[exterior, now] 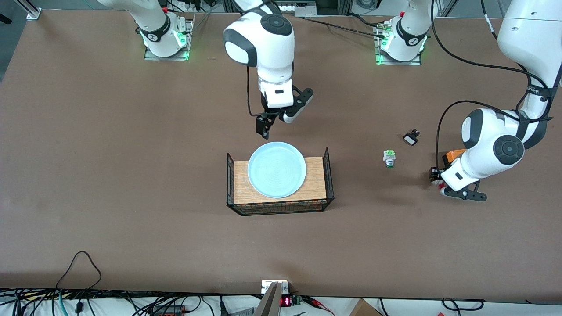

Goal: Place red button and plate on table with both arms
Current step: 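Lift the red button with the left gripper while the right gripper reaches the plate, then lower the red button beside the orange box while the right gripper grasps the plate rim, then lift the plate out of the tray with the right gripper while the left gripper withdraws, then lower the plate onto the table beside the tray with the right gripper, then open the right gripper and raise it away from the plate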

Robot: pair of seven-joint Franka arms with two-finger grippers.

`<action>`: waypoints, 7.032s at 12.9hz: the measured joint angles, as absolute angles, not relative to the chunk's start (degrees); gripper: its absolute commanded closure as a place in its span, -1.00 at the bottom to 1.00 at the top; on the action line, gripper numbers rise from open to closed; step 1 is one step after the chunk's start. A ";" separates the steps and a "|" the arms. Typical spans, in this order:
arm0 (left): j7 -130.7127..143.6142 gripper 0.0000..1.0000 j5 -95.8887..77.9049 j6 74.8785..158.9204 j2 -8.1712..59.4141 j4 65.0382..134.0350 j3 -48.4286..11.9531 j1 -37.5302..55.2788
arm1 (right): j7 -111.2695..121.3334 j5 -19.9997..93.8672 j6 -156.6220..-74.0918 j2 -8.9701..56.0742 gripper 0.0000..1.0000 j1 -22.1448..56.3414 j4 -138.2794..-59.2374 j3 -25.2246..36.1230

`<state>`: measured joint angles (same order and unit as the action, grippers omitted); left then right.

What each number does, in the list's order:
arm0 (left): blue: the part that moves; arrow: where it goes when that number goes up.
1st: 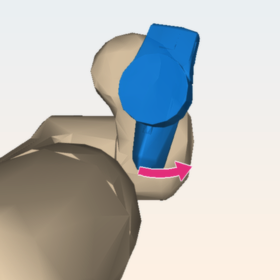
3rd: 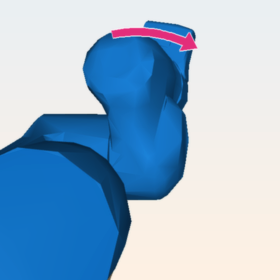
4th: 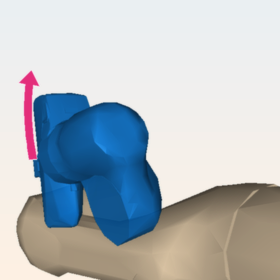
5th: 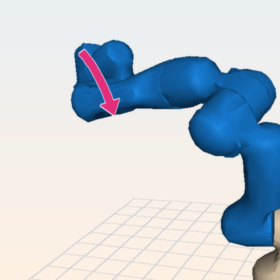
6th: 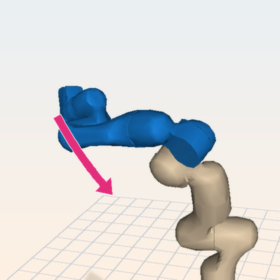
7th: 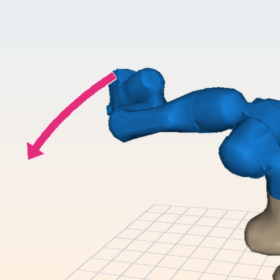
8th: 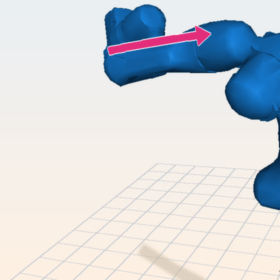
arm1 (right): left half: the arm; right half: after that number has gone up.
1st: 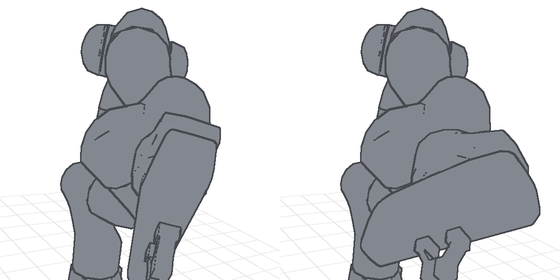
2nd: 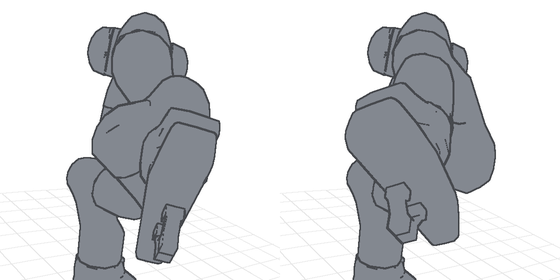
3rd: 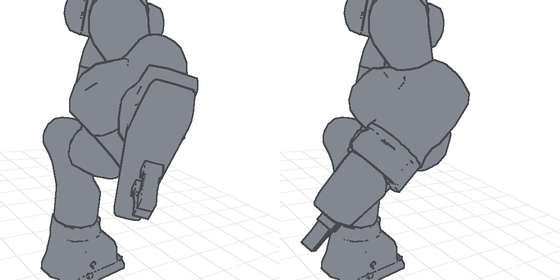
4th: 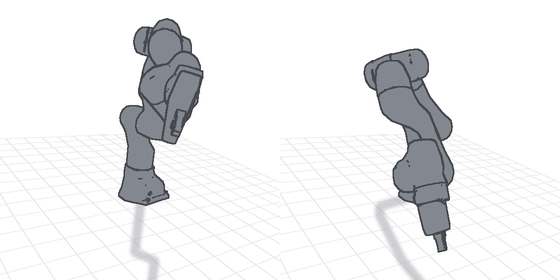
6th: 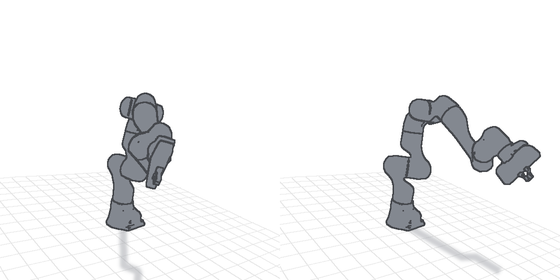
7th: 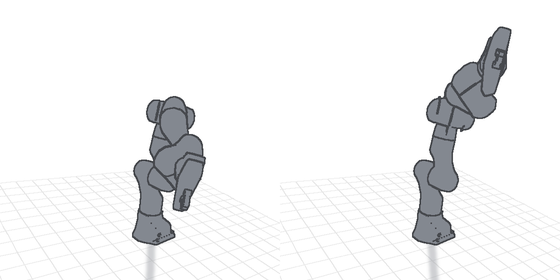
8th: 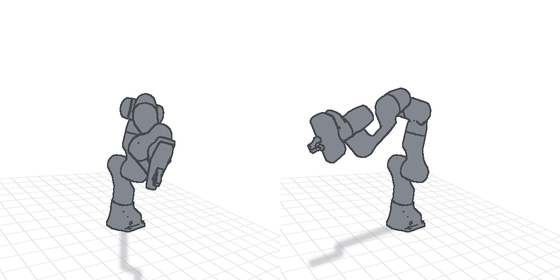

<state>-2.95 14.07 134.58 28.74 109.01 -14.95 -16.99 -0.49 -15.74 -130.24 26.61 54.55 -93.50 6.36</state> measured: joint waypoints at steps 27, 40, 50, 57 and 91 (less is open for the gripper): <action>-4.04 -1.00 1.03 89.25 9.46 85.96 -14.56 -9.10 | 5.51 -15.81 -125.51 33.17 1.00 55.77 -79.95 7.00; -6.11 -1.00 0.84 93.16 3.21 94.92 -4.24 -0.60 | 19.61 -13.56 -109.26 11.48 1.00 44.08 -91.64 8.00; -6.11 -1.00 0.84 93.08 3.21 94.93 -4.22 -0.40 | 26.51 -13.34 -130.81 7.79 1.00 23.89 -118.30 8.46; -6.11 -1.00 0.84 92.94 3.21 94.93 -4.22 -0.24 | 1.58 -13.23 -135.22 14.83 1.00 22.44 -121.32 7.68; -6.11 -1.00 0.84 92.91 3.20 94.93 -4.22 0.00 | -3.93 1.51 -111.37 1.71 -1.00 13.79 -104.03 9.09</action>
<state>-6.11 0.84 92.91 3.20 94.93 -4.22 0.00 -3.93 1.51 -111.37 1.71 13.79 -104.03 9.09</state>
